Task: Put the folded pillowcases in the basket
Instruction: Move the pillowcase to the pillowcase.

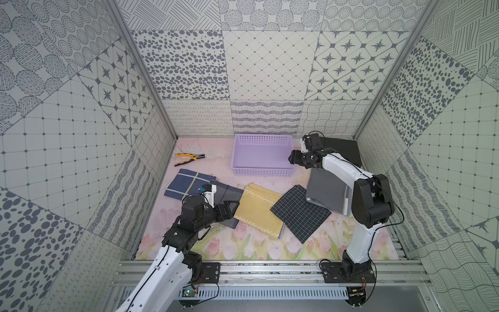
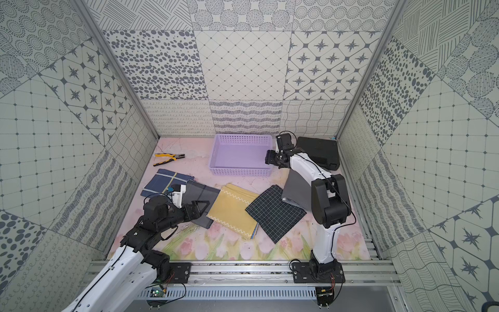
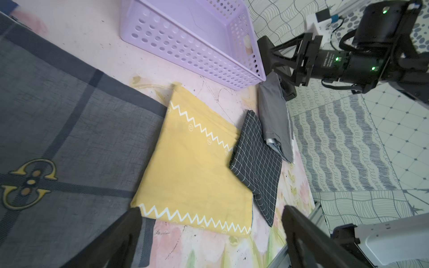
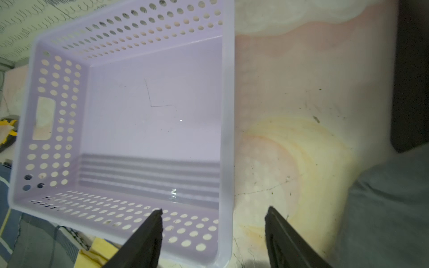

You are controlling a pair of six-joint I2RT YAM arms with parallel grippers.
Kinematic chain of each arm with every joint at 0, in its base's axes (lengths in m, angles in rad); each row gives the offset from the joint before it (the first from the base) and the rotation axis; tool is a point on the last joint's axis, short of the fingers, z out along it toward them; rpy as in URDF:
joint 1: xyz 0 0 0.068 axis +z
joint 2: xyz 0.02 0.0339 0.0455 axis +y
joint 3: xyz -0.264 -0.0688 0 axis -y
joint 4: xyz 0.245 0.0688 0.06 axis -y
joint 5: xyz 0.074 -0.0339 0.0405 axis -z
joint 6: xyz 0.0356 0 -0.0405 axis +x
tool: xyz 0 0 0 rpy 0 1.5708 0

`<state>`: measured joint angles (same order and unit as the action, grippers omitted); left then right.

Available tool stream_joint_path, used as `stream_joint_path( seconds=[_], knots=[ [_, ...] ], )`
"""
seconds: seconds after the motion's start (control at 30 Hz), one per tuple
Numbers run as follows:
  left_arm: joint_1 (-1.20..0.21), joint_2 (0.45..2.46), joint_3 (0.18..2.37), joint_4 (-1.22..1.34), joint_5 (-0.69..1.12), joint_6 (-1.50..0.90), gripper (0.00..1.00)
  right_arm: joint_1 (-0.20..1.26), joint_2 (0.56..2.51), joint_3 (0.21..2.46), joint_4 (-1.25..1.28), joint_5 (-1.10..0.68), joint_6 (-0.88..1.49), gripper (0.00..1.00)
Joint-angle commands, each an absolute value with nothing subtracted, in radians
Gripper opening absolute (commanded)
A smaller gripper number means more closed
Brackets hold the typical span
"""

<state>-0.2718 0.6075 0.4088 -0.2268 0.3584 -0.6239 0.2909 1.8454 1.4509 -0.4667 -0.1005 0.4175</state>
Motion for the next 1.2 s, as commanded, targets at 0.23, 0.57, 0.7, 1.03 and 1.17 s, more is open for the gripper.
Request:
stream_joint_path(
  seconds=[0.23, 0.57, 0.7, 1.03, 1.17],
  knots=[
    [-0.650, 0.803, 0.463, -0.054, 0.104, -0.655, 0.99, 0.210, 1.463, 1.094, -0.400, -0.029, 0.419, 0.87],
    [-0.807, 1.056, 0.572, 0.054, 0.016, -0.649, 0.99, 0.154, 1.365, 0.923, -0.502, 0.008, 0.360, 0.84],
    [-0.831, 1.109, 0.595, 0.079, 0.011, -0.647, 0.99, 0.156, 1.399, 0.918, -0.533, -0.023, 0.343, 0.80],
    [-0.837, 1.100, 0.576, 0.069, -0.016, -0.656, 0.99, 0.294, 1.534, 1.004, -0.610, 0.151, 0.323, 0.74],
    [-0.836, 1.051, 0.550, 0.041, -0.039, -0.656, 0.99, 0.349, 1.584, 1.050, -0.628, 0.206, 0.332, 0.72]
  ],
)
